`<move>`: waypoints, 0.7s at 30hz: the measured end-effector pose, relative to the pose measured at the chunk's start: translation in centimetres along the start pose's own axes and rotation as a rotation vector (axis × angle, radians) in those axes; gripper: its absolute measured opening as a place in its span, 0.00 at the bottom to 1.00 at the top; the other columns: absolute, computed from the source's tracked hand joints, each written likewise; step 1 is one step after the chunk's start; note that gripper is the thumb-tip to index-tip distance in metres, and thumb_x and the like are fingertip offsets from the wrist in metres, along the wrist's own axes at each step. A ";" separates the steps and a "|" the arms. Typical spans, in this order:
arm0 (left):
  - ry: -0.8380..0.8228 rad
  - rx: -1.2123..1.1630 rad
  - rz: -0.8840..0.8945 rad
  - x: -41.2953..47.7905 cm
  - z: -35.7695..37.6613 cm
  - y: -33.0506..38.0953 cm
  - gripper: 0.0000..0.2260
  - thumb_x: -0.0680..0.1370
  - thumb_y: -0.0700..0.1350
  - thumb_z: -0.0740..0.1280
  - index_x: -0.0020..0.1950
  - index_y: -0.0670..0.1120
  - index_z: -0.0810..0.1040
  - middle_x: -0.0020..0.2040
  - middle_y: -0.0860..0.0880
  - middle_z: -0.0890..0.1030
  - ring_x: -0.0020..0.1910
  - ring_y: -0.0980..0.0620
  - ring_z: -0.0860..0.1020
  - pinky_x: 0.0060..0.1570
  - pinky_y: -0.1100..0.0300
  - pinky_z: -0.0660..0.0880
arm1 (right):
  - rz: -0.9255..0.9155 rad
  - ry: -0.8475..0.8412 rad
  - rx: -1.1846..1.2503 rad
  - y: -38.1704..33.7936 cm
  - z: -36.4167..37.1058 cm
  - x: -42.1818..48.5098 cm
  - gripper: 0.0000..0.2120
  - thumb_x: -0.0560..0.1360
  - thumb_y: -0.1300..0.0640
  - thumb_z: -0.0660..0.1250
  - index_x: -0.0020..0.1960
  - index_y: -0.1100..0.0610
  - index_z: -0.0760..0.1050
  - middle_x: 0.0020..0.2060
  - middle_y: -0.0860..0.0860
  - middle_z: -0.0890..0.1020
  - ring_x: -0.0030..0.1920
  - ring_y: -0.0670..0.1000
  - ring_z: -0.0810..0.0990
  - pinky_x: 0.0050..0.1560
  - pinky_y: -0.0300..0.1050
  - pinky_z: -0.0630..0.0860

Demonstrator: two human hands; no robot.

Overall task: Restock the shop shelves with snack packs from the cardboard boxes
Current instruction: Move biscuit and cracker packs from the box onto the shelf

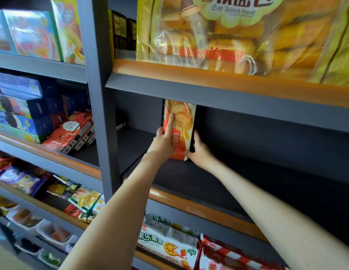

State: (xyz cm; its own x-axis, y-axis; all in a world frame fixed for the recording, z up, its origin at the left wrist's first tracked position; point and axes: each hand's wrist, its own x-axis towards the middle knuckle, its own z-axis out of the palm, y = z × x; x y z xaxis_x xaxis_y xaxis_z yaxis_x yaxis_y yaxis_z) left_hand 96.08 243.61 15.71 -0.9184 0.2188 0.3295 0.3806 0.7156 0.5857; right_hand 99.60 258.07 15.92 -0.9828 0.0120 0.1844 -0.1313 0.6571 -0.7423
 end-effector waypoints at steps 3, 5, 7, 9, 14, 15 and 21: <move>0.031 0.116 -0.034 -0.9 0.2 0.5 0.42 0.77 0.37 0.62 0.76 0.61 0.34 0.78 0.38 0.46 0.71 0.34 0.61 0.65 0.45 0.66 | 0.099 0.005 -0.072 -0.4 0.1 -1.6 0.40 0.77 0.56 0.68 0.78 0.53 0.45 0.73 0.54 0.65 0.71 0.54 0.66 0.64 0.45 0.67; 0.034 0.177 -0.040 -2.0 0.2 0.8 0.39 0.78 0.41 0.62 0.78 0.57 0.39 0.78 0.38 0.46 0.73 0.34 0.56 0.69 0.44 0.62 | 0.119 0.016 -0.152 -0.7 0.0 -3.1 0.36 0.76 0.55 0.68 0.77 0.54 0.53 0.73 0.55 0.65 0.71 0.54 0.67 0.66 0.47 0.67; 0.001 0.174 -0.082 -3.6 -0.1 1.0 0.31 0.78 0.45 0.61 0.78 0.53 0.51 0.76 0.38 0.56 0.71 0.34 0.60 0.68 0.44 0.64 | 0.075 0.045 -0.194 -1.4 -0.3 -5.3 0.27 0.76 0.56 0.67 0.72 0.56 0.63 0.69 0.55 0.70 0.67 0.54 0.71 0.64 0.46 0.70; 0.011 0.152 -0.078 -6.0 -0.8 1.5 0.24 0.77 0.49 0.58 0.72 0.46 0.65 0.65 0.39 0.71 0.64 0.36 0.70 0.59 0.46 0.71 | -0.016 0.111 -0.213 -1.9 -0.7 -8.0 0.22 0.76 0.58 0.67 0.69 0.57 0.68 0.65 0.56 0.72 0.64 0.54 0.73 0.62 0.47 0.71; 0.201 0.073 0.017 -15.1 -1.0 2.7 0.15 0.78 0.44 0.62 0.63 0.40 0.74 0.55 0.38 0.78 0.54 0.36 0.76 0.52 0.46 0.73 | -0.177 0.270 -0.232 -1.7 -0.5 -14.7 0.15 0.76 0.61 0.65 0.63 0.58 0.73 0.59 0.54 0.76 0.57 0.52 0.77 0.57 0.47 0.74; 0.237 0.043 0.039 -16.8 -0.7 2.6 0.15 0.78 0.44 0.62 0.63 0.40 0.75 0.55 0.38 0.78 0.54 0.36 0.76 0.52 0.46 0.73 | -0.203 0.290 -0.228 -1.6 -0.1 -15.9 0.14 0.76 0.61 0.65 0.61 0.58 0.74 0.57 0.54 0.77 0.55 0.51 0.77 0.56 0.43 0.74; 0.320 -0.106 -0.080 -26.8 1.9 1.3 0.14 0.79 0.40 0.62 0.65 0.44 0.74 0.60 0.46 0.76 0.55 0.47 0.76 0.52 0.57 0.72 | -0.391 0.194 -0.060 -1.5 4.6 -22.3 0.10 0.76 0.63 0.65 0.57 0.57 0.76 0.50 0.47 0.76 0.49 0.46 0.76 0.49 0.35 0.72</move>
State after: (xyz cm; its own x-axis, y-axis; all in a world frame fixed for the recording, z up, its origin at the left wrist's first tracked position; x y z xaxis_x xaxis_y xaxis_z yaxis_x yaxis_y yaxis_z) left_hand 120.93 239.88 6.26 -0.8717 -0.0662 0.4855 0.3335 0.6458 0.6869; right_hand 121.11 253.31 9.95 -0.8172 -0.1086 0.5660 -0.4751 0.6829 -0.5549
